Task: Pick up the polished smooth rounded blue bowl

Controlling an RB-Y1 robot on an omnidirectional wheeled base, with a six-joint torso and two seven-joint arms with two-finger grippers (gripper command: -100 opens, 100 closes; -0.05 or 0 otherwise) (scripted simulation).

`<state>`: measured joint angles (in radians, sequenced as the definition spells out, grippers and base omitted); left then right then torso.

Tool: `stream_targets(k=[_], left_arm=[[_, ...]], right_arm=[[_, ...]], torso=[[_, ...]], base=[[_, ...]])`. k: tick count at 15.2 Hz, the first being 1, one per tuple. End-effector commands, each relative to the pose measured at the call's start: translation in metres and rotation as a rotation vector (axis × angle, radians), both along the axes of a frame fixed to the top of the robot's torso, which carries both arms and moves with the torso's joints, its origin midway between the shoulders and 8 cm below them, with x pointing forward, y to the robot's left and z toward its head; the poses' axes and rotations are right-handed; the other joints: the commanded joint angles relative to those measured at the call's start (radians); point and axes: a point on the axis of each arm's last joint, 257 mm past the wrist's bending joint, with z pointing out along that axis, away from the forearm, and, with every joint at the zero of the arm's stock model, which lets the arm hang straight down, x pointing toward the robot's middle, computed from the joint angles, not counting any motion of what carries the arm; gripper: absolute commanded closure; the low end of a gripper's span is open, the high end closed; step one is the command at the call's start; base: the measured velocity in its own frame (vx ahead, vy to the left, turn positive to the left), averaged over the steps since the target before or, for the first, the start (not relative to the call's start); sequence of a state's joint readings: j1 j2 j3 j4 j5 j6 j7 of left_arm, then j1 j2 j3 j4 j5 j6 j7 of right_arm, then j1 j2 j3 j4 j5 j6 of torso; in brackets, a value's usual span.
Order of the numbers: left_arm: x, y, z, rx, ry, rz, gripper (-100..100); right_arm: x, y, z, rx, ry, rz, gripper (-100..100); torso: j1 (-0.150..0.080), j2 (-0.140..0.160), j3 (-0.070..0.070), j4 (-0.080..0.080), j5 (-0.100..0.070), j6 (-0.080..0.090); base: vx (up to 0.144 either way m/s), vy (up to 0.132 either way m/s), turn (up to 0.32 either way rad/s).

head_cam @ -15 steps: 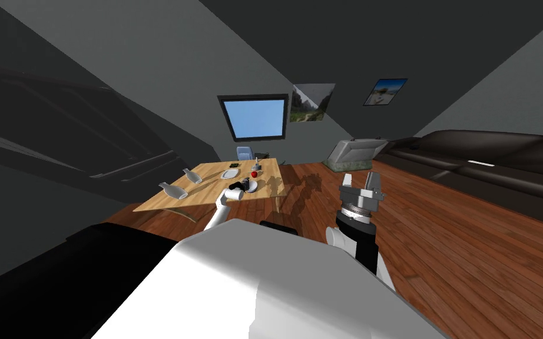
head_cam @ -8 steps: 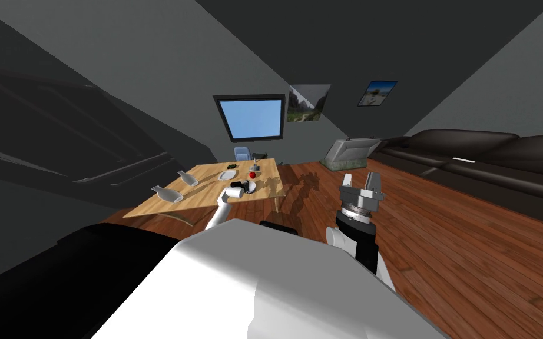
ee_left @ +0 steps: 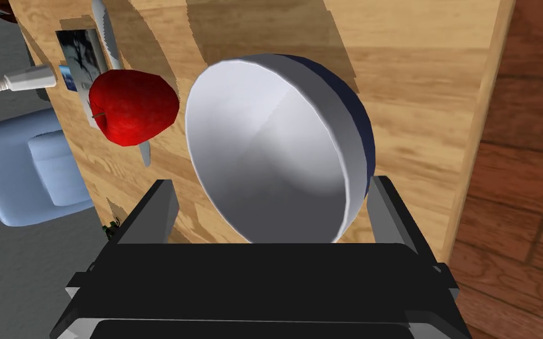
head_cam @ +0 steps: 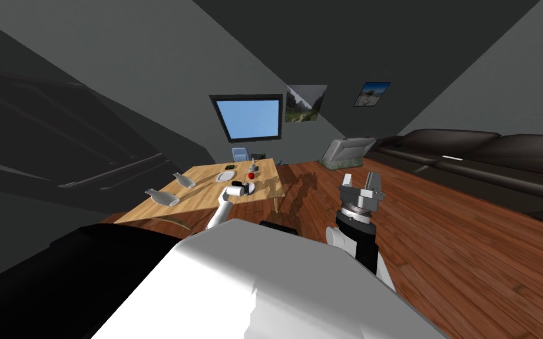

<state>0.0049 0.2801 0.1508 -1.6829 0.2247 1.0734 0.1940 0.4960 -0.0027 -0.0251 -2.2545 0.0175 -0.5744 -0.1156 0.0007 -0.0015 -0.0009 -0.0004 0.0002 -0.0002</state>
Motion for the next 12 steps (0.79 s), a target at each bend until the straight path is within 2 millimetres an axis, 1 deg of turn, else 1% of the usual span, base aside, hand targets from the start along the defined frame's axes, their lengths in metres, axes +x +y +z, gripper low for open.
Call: stream_targets(k=[1,12], left_arm=[[-0.005,0.0,-0.009,-0.026,0.051,0.02,-100],[-0.042,-0.006,-0.037,-0.11,0.274,0.085,-100]], right_arm=[[0.0,0.0,0.0,0.0,0.0,0.0,0],[0.0,0.0,0.0,0.0,0.0,0.0,0]], torso=[[0.0,0.0,0.0,0.0,0.0,0.0],[0.001,-0.001,0.0,0.0,0.0,0.0]], base=[[0.016,0.015,-0.062],[0.02,0.019,-0.047]])
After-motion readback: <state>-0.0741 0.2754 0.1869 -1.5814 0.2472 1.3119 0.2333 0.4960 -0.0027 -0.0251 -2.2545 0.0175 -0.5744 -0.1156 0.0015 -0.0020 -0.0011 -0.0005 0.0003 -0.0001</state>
